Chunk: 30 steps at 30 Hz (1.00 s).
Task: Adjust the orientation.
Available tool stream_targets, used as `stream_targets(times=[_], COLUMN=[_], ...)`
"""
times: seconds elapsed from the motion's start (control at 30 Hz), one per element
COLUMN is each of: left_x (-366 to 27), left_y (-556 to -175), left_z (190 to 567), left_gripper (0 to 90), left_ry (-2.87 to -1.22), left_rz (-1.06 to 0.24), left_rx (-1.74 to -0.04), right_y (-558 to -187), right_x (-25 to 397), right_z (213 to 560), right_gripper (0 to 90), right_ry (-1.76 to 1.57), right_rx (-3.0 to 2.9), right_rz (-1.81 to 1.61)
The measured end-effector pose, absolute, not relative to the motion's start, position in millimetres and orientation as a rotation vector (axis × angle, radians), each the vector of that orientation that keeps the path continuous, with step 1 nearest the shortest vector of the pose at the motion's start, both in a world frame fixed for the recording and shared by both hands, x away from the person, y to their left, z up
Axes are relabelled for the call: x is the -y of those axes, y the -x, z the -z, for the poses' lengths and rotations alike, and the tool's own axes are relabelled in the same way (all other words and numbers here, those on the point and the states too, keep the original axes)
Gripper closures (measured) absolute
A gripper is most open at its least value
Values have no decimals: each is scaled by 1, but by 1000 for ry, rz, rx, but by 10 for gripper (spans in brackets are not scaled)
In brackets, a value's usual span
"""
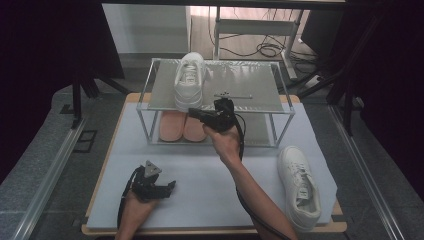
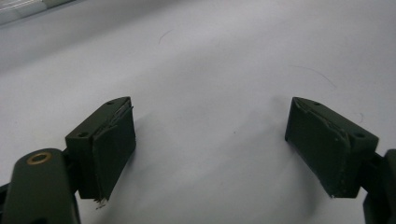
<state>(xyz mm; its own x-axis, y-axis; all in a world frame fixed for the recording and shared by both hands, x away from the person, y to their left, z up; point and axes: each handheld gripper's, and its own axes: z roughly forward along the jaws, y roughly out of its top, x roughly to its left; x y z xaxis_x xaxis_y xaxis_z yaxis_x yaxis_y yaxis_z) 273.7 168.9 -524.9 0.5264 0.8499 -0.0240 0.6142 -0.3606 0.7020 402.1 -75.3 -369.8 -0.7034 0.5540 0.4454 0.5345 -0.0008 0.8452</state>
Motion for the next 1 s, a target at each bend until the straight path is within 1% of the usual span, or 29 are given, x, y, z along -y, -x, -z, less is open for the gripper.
stream_targets(times=[0.07,0.27,0.63,0.9,1.0], left_x=[-169,-169,-169,-169,-169], left_y=[-274,-274,-274,-274,-274], left_z=[525,525,525,525,525], left_gripper=[163,163,162,163,163], left_ry=[-2101,-2102,-2104,-2104,-2104], left_rz=[-457,-457,-459,-459,-459], left_rx=[-1184,-1183,-1184,-1184,-1183], right_y=[-398,-384,-360,-345,-342], right_x=[74,71,80,85,89], right_z=[370,374,387,397,399], right_gripper=[897,800,580,417,371], right_ry=[-1176,-1071,-931,-836,-819], right_rx=[-2228,-2277,-2331,-2350,-2366], right_rz=[-1832,-1709,-1475,-1377,-1375])
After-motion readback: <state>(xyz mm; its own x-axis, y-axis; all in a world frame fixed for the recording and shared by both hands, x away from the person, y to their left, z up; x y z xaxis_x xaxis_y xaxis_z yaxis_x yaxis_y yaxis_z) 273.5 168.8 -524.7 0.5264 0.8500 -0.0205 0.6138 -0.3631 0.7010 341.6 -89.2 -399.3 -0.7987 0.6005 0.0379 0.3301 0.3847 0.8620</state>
